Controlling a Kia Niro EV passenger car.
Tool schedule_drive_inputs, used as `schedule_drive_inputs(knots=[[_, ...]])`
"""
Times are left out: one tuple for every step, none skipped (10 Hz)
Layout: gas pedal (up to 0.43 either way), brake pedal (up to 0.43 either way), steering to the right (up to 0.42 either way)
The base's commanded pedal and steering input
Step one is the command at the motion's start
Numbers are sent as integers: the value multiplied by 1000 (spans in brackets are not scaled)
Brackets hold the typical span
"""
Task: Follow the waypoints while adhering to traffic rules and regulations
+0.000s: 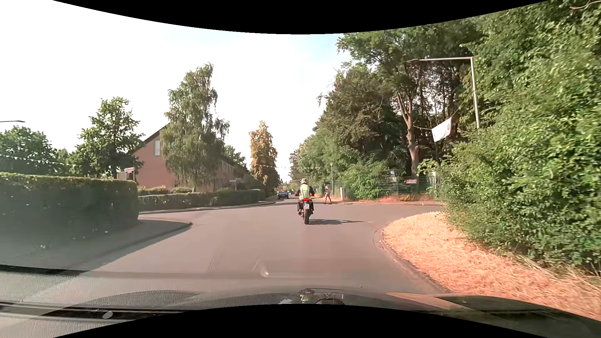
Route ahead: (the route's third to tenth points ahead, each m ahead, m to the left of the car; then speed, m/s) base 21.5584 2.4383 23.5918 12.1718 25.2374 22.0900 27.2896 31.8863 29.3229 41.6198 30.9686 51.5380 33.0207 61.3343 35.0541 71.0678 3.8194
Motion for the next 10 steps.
schedule_drive_inputs(knots=[[28, 0, 11], [28, 0, 11], [28, 0, 11], [28, 0, 13], [28, 0, 15], [28, 0, 18], [28, 0, 21], [28, 0, 24], [28, 0, 25], [28, 0, 25]])
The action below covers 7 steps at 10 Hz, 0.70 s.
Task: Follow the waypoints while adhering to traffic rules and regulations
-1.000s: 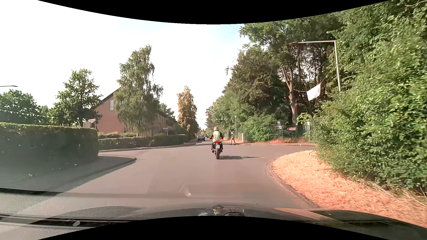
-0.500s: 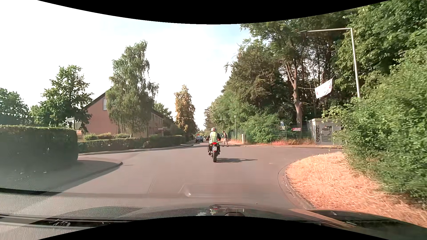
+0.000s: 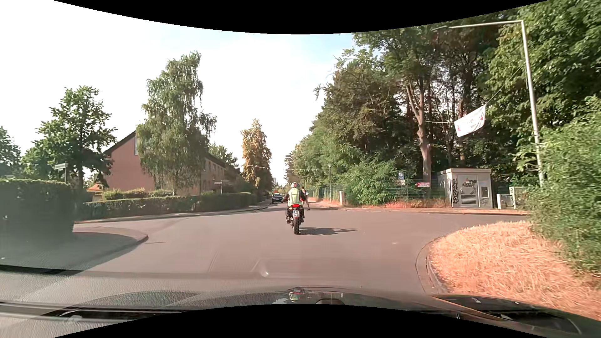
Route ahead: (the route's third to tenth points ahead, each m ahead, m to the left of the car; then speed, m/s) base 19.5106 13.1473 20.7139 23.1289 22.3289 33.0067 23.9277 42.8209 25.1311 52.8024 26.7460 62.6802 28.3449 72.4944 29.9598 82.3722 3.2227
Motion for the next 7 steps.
schedule_drive_inputs(knots=[[28, 0, 25], [28, 0, 25], [28, 0, 26], [28, 0, 27], [28, 0, 28], [28, 0, 29], [28, 0, 29]])
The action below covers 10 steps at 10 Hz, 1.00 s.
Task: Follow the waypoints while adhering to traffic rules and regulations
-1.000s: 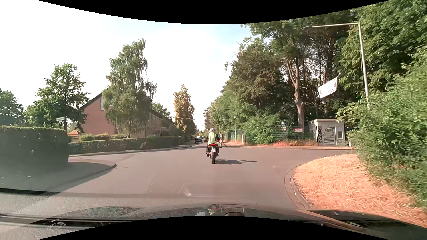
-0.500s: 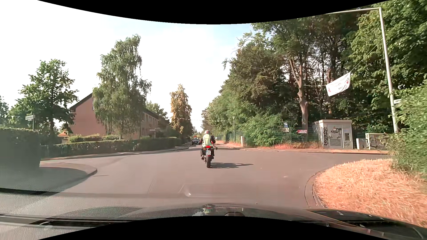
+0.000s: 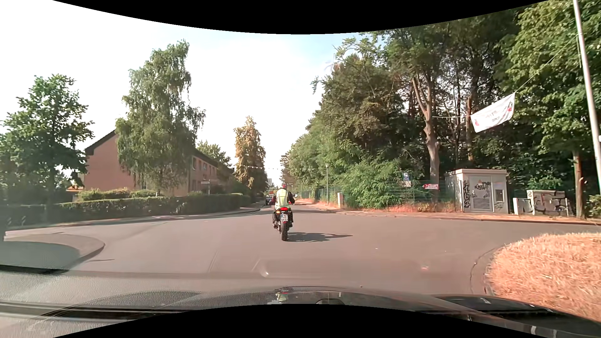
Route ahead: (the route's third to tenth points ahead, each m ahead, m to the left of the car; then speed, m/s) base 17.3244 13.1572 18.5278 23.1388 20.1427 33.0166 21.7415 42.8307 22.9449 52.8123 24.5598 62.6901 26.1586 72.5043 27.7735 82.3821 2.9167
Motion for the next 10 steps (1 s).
schedule_drive_inputs(knots=[[28, 0, 29], [28, 0, 29], [28, 0, 29], [28, 0, 30], [28, 0, 30], [28, 0, 30], [39, 0, 30], [47, 0, 31], [59, 0, 31], [59, 0, 31]])
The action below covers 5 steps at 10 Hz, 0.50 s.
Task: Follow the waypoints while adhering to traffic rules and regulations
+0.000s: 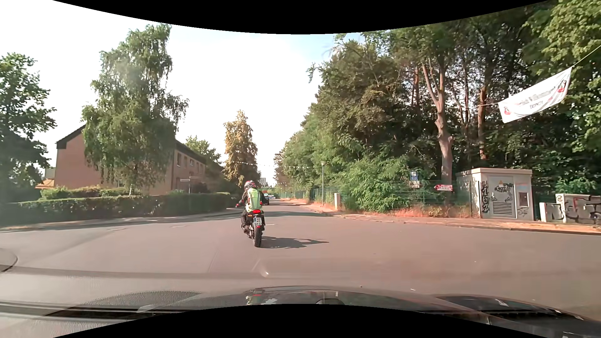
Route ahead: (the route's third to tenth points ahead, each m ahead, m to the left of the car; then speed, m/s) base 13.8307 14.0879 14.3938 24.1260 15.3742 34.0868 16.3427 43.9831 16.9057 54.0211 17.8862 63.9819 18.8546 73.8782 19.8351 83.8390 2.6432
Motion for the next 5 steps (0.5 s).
schedule_drive_inputs(knots=[[67, 0, 31], [67, 0, 31], [67, 0, 31], [67, 0, 31], [67, 0, 31]])
